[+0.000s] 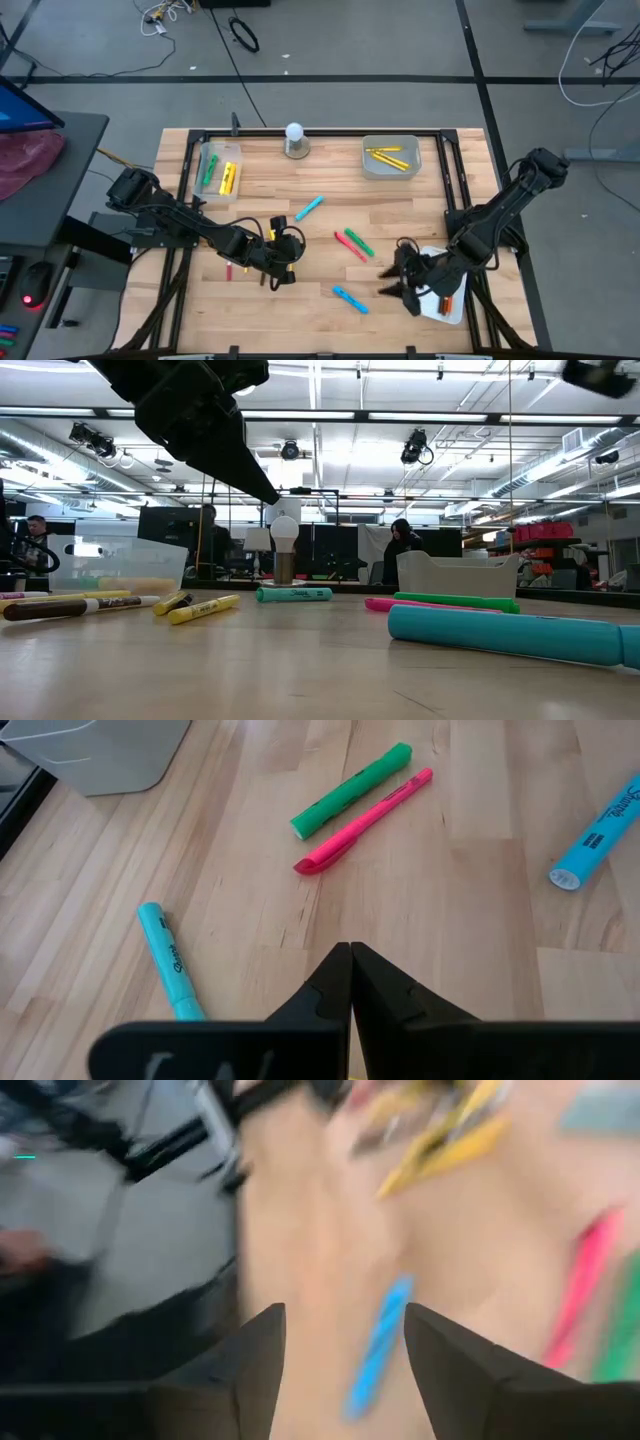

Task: Pick & Place Markers
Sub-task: Put the blue highlighter into the transparent bin

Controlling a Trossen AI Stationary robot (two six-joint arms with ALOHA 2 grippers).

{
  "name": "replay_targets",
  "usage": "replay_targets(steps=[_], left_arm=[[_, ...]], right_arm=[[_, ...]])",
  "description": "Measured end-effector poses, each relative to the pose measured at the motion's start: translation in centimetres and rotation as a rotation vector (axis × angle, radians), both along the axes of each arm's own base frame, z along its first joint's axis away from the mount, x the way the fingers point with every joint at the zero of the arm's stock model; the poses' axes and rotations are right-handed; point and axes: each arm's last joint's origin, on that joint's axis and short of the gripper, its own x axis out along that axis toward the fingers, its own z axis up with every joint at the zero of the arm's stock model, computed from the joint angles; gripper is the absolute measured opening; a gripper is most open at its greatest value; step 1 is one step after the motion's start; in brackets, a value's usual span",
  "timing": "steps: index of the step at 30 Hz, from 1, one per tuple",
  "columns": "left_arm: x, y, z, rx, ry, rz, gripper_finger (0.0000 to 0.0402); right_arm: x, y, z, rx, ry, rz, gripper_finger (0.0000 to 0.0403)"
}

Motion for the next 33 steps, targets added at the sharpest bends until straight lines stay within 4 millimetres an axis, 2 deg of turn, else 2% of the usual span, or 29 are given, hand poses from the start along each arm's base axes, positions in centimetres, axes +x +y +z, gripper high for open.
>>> replay_targets(steps=[3,6,12,18,26,33], left_arm=[[0.0,0.0,0.0,0.0,0.0,0.0,0.0012],[0.0,0.0,0.0,0.0,-0.001,0.0,0.0012],[0.1,0.0,0.1,0.015,-0.014,0.014,0.0012],[0.5,0.9,0.2,0.061,-0.024,0.034,0.0012],[2.3,5.0,0.0,0.073,-0.05,0.143,0.0022],[5.1,9.1,-1.7,-0.087,-0.113,0.095,0.0107]], right_arm=[[0.6,-0.8,0.2,-0.203,-0.118,-0.094,0.0203],[1.0,-1.6,-0.3,-0.307,-0.223,-0.237,0.0203],[1.7,-2.7,-3.2,-0.296,-0.412,-0.327,0.0203],[2.0,-2.8,-6.5,-0.277,-0.564,-0.337,0.0203],[3.8,-2.0,-9.1,-0.277,-0.566,-0.339,0.0203],[5.7,-1.2,-9.7,-0.26,-0.556,-0.318,0.0203]])
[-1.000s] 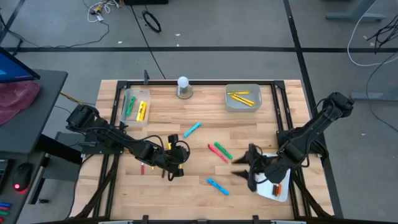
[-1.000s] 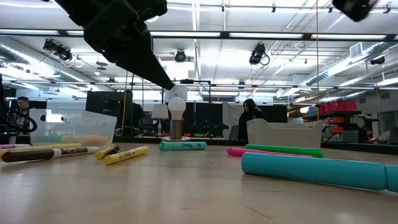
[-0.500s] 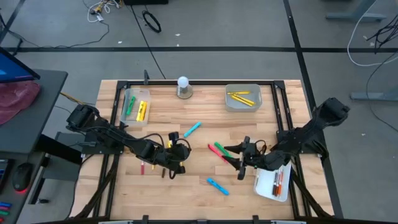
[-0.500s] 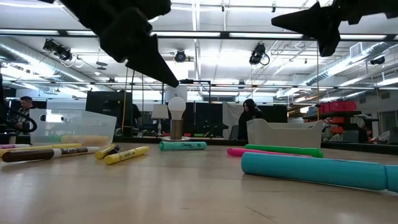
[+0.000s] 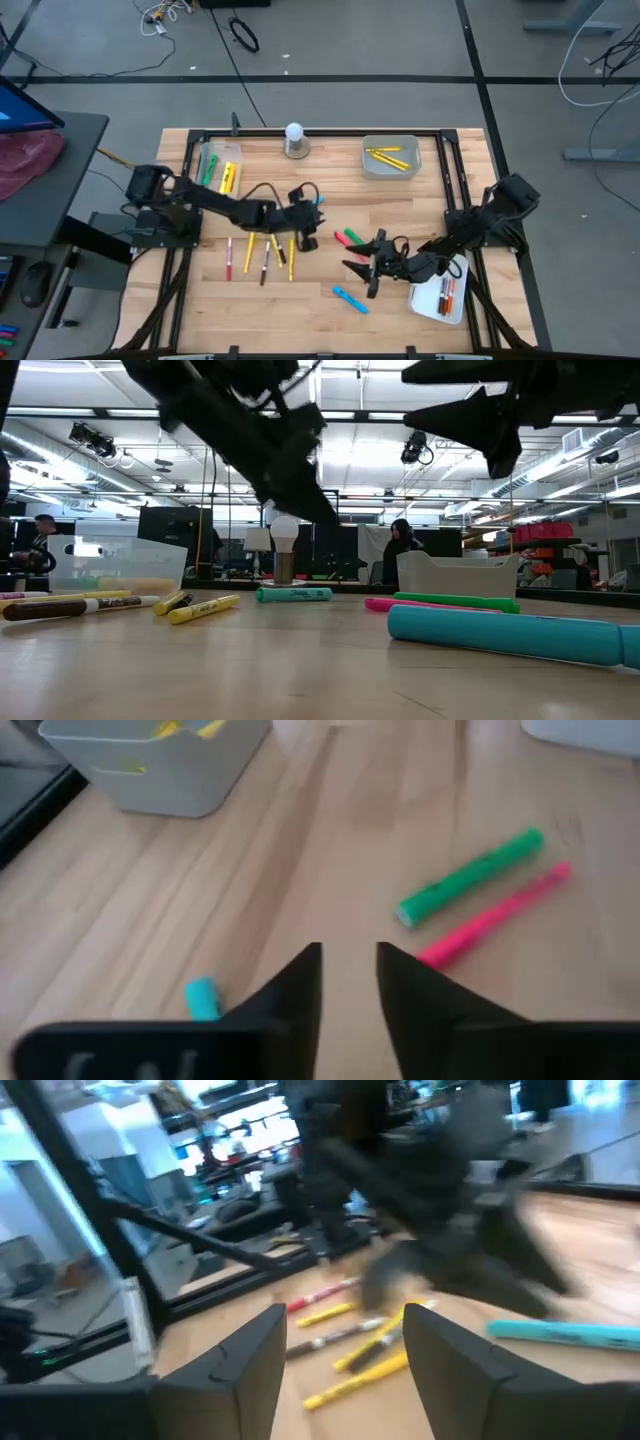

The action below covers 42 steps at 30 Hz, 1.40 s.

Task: Pick & Place Markers
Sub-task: Put the blue highlighter into the transparent bin

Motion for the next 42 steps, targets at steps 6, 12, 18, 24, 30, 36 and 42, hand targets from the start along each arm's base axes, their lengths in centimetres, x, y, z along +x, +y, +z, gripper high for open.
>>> replay_targets(steps=[6,12,18,24,30,36,42], left_arm=[[0.6,3.7,-2.7,-0.039,0.056,0.143,0.0184],[0.4,5.8,-5.1,-0.099,0.142,0.197,0.0247],[0.7,5.0,-7.0,-0.118,0.177,0.196,0.0263],[0.6,4.3,-7.6,-0.123,0.206,0.2,0.0228],[0.4,3.7,-7.8,-0.113,0.242,0.189,0.0198],[0.1,3.5,-8.0,-0.094,0.287,0.17,0.0194],[-1.1,3.5,-9.2,-0.104,0.226,0.17,0.0199]], right_arm=[[0.9,0.1,0.3,-0.018,-0.006,0.046,0.0203],[1.2,-0.3,0.3,-0.019,0.0,0.029,0.0203],[1.2,-0.3,0.1,-0.007,0.017,0.03,0.0203],[1.2,-0.3,0.0,-0.006,0.02,0.031,0.0203],[1.2,-0.3,0.0,0.013,0.022,0.042,0.0203],[1.2,-0.2,0.0,0.016,0.022,0.057,0.0203],[1.2,-0.2,0.0,0.017,0.022,0.057,0.0203]])
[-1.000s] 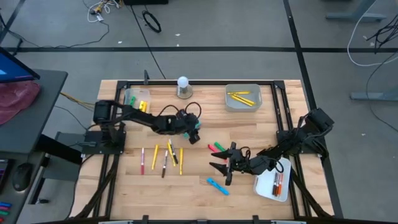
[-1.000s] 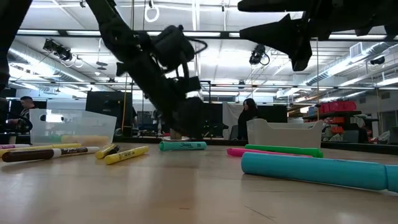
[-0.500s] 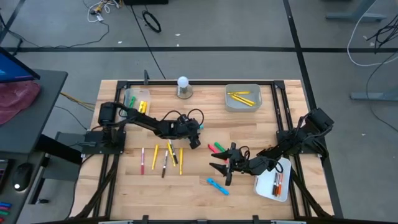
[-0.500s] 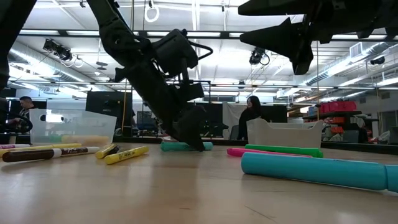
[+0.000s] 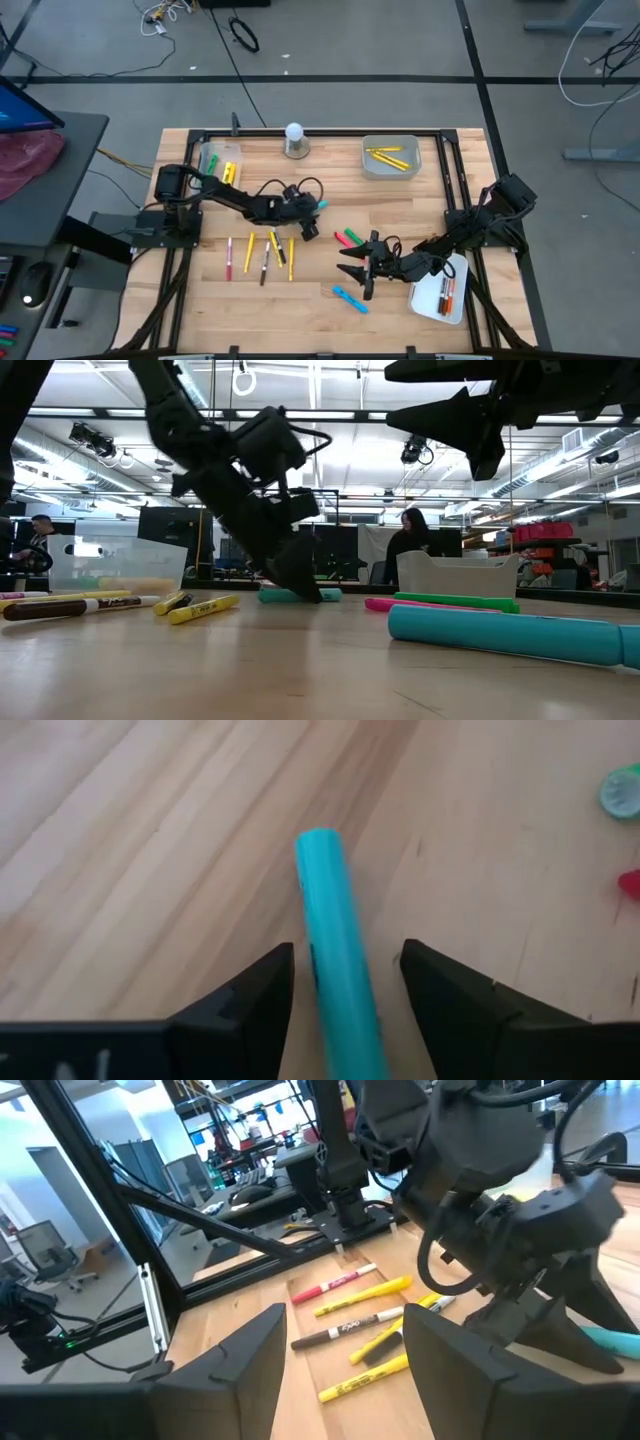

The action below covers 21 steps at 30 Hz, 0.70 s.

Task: Pick & Place Markers
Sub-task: Put the blue highlighter into the transparent bin

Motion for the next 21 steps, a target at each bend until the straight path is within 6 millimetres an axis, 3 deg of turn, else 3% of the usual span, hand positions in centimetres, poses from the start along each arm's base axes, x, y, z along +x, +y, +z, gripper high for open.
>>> replay_targets(steps=[6,12,21], left_arm=[[-2.1,0.0,-1.4,-0.041,-0.152,0.005,0.0199],[-2.7,-0.1,-1.7,-0.039,-0.166,0.001,0.0194],[-2.8,-0.1,-1.7,-0.03,-0.161,-0.002,0.0111]], right_arm=[[0.0,0.0,0.0,-0.002,0.0,0.0,0.0203],[0.0,0.0,0.0,-0.003,0.0,-0.002,0.0203],[0.0,0.0,0.0,-0.003,0.0,-0.003,0.0203]])
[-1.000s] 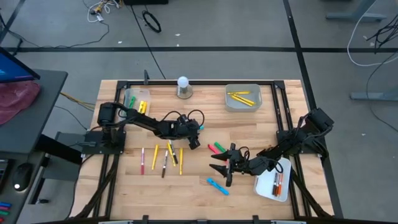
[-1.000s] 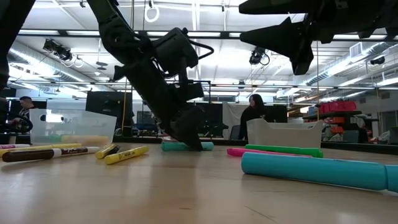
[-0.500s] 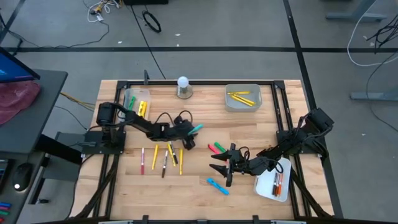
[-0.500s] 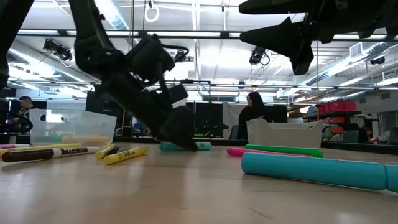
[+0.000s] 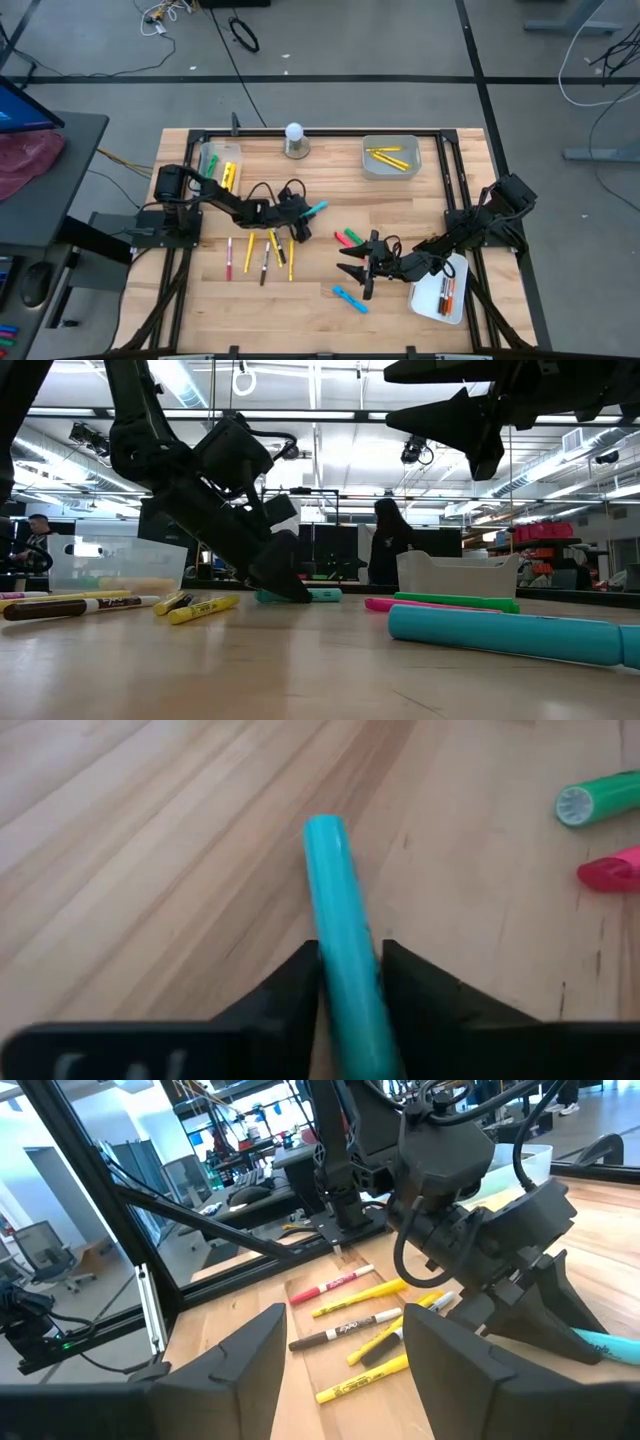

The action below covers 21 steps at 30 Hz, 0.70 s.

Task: Pick & Place Markers
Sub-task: Put the blue highlighter into the transparent bin

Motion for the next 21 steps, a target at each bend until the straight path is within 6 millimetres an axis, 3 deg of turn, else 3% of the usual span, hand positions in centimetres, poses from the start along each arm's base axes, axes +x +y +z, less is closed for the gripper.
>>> replay_targets(steps=[3,10,15,21], left_arm=[[0.0,0.0,0.0,0.0,-0.004,0.0,0.0073],[-0.4,-0.7,2.0,0.008,-0.014,-0.036,0.007],[-2.1,-1.4,6.3,0.099,0.02,0.0,0.007],[-6.5,-1.1,11.6,0.202,0.061,0.181,0.0074]], right_arm=[[0.0,0.0,0.0,0.0,0.0,0.0,0.0203],[0.0,0.0,0.0,0.0,0.0,-0.001,0.0203],[0.0,0.0,0.0,0.0,0.0,-0.001,0.0203],[0.0,0.0,0.0,-0.004,0.002,-0.001,0.0203]])
